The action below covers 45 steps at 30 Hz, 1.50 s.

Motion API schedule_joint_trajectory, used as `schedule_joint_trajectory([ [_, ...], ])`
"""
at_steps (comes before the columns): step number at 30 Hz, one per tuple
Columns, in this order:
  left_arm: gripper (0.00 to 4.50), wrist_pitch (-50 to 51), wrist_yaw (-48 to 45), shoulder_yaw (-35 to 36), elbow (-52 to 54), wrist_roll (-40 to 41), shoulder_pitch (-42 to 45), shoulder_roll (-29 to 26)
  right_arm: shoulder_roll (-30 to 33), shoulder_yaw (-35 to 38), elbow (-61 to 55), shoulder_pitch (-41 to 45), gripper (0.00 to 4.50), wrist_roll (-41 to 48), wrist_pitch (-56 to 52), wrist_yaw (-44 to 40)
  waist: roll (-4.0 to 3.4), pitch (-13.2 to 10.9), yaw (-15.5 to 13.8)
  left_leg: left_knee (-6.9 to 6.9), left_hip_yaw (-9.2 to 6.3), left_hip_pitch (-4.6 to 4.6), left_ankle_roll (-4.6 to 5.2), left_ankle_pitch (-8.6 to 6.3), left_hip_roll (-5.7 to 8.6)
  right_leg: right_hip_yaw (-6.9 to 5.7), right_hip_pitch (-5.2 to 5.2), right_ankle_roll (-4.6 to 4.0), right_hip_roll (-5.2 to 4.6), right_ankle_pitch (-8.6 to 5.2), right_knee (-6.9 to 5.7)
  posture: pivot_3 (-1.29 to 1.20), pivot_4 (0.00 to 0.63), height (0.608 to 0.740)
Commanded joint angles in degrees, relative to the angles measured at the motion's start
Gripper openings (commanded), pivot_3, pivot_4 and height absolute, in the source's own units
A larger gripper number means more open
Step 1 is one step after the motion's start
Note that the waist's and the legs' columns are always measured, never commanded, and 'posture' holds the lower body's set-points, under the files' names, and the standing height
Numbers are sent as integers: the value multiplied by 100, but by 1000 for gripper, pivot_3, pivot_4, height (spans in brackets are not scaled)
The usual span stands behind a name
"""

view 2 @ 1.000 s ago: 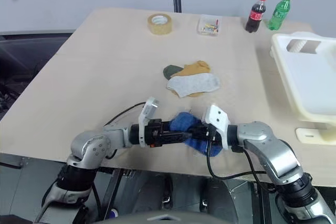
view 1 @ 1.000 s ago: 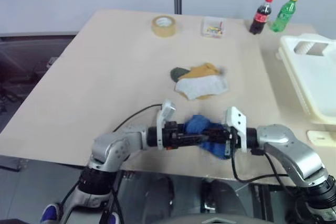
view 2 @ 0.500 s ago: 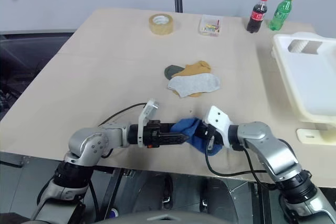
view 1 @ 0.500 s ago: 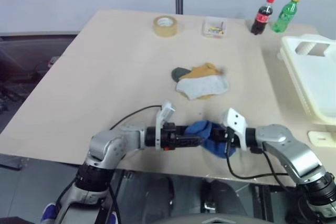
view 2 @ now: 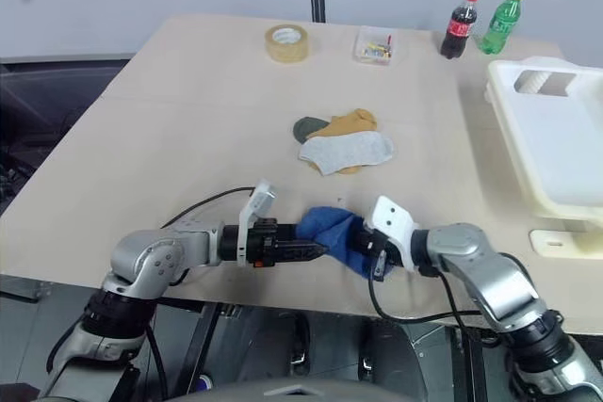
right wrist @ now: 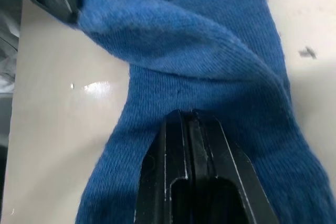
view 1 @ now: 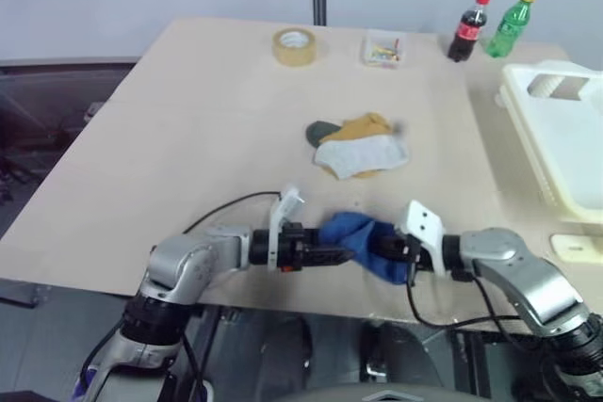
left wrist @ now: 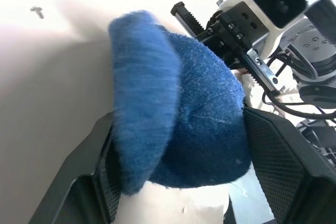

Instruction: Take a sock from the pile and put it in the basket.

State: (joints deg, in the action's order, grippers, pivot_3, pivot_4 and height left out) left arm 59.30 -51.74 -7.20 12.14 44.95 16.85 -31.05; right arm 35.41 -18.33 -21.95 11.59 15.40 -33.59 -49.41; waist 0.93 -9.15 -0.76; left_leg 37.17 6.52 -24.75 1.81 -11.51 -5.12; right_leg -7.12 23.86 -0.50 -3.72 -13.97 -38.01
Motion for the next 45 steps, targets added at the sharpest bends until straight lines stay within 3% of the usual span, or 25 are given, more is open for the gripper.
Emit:
schedule_joint_trajectory([
  [1,3489,-40,-151,40,71,26,-3,-101,-7,-258,389,21,130,-314,201,-12,0,1,5,0,-1,0,0,0,0,0,0,0,0,0,0,0,150,740],
  [8,3489,452,-506,-1,193,591,263,-11,69,-198,481,42,130,-314,270,-147,2,5,2,1,-1,6,0,0,-5,0,-4,-1,3,0,-3,0,150,740],
  [18,3489,397,-423,-298,-307,432,761,685,-319,942,-306,-9,130,1254,-952,58,3,2,-5,5,-4,0,0,0,-1,-1,-6,0,3,1,-3,0,150,740],
  [29,3489,-104,-435,-855,-787,-293,969,1041,1070,1037,-860,-780,130,565,-836,224,4,0,-22,4,-7,-3,1,0,5,-4,-7,0,-3,0,2,0,150,740],
  [33,3489,-260,-357,-1143,-1217,-706,1144,1206,1166,1774,-1140,-1214,130,693,-810,463,4,1,-34,5,-11,-2,1,0,5,-8,-9,1,-2,0,2,0,150,740],
  [38,3489,-663,-456,-1200,-1439,-995,1203,1275,868,2788,-1896,-1684,2193,1704,-1413,610,6,0,-55,6,-14,-4,1,0,8,-8,-11,1,-4,0,2,0,150,740],
  [43,3489,-1069,-560,-1059,-1236,-1121,1045,1167,271,2904,-2154,-1307,4473,2512,-1965,1203,4,0,3,7,-21,2,1,0,4,-8,-12,0,1,0,0,0,150,740],
  [45,3489,-1303,-593,-1112,-1145,-1277,958,1073,-141,2464,-1925,-852,4473,2319,-2175,1761,6,0,26,7,-22,3,1,0,4,-5,-12,0,1,0,0,0,150,740],
])
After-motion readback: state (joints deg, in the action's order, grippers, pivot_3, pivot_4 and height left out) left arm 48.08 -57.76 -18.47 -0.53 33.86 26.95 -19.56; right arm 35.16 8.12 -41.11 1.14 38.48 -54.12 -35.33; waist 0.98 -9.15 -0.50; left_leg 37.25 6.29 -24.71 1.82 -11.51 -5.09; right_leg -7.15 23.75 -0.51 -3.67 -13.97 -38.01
